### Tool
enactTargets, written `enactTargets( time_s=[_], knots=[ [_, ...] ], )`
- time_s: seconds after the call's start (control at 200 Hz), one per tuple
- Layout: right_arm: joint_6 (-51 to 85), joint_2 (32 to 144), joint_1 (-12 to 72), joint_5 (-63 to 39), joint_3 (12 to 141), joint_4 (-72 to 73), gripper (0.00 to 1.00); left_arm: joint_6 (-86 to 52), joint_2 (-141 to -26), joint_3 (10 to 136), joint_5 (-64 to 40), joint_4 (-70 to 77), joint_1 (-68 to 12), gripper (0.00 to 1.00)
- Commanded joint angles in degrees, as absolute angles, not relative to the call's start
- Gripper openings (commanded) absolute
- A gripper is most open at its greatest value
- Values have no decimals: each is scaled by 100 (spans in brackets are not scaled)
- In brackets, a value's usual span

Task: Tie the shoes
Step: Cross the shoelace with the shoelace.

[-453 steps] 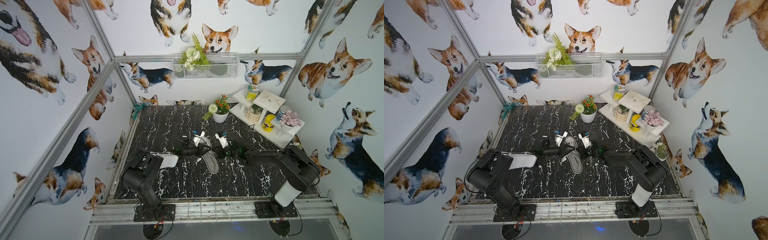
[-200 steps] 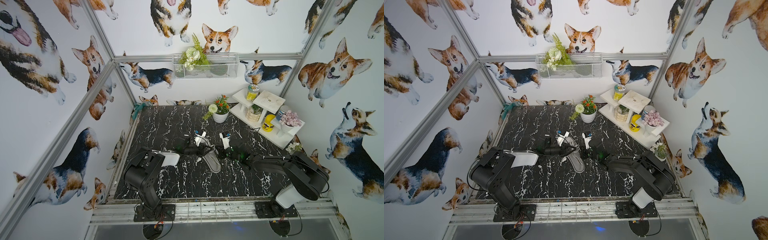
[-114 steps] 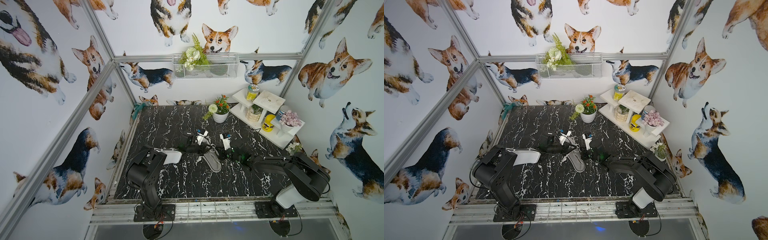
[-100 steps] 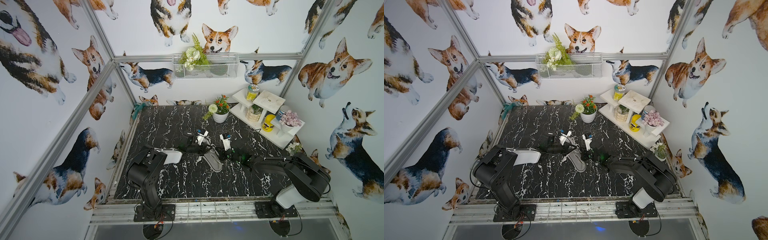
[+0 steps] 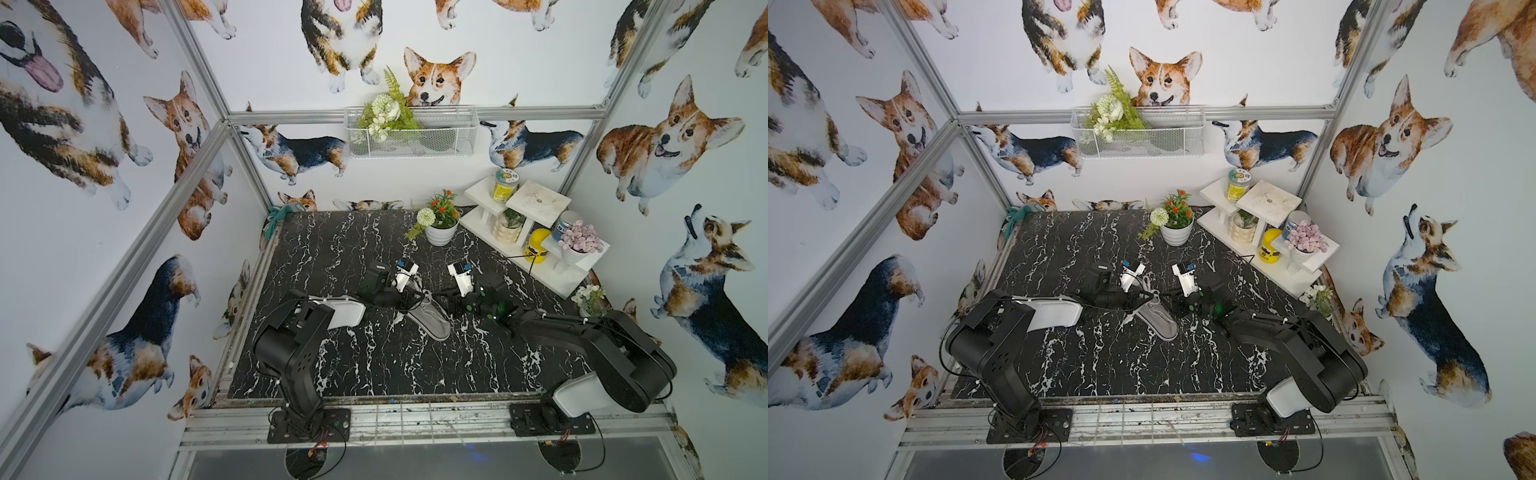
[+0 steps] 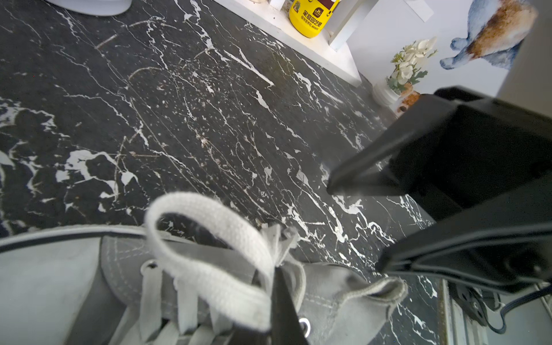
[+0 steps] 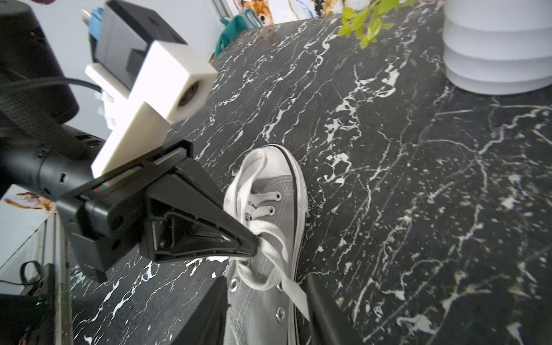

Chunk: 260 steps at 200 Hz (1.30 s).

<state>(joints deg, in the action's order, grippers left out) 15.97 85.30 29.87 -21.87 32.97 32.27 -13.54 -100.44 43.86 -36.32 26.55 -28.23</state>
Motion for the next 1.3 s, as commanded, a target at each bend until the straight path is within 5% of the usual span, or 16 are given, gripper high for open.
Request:
enactTargets(
  time_s=[0.0, 0.5, 0.946, 1.296],
  knots=[
    [1233, 8840, 2921, -3081, 3667, 3013, 52, -1195, -10012, 4426, -3716, 2602, -2839, 0],
    [847, 9884, 2716, -4310, 4242, 2970, 62, -1090, -9923, 4371, -3768, 2558, -2860, 0],
    [881, 9735, 2707, -4399, 4098, 2979, 32, -1030, -9794, 4386, -3511, 2340, -2857, 0],
    [1038, 9590, 2646, -4499, 3929, 3244, 25, -817, -9682, 4465, -3217, 1914, -2874, 0]
  ],
)
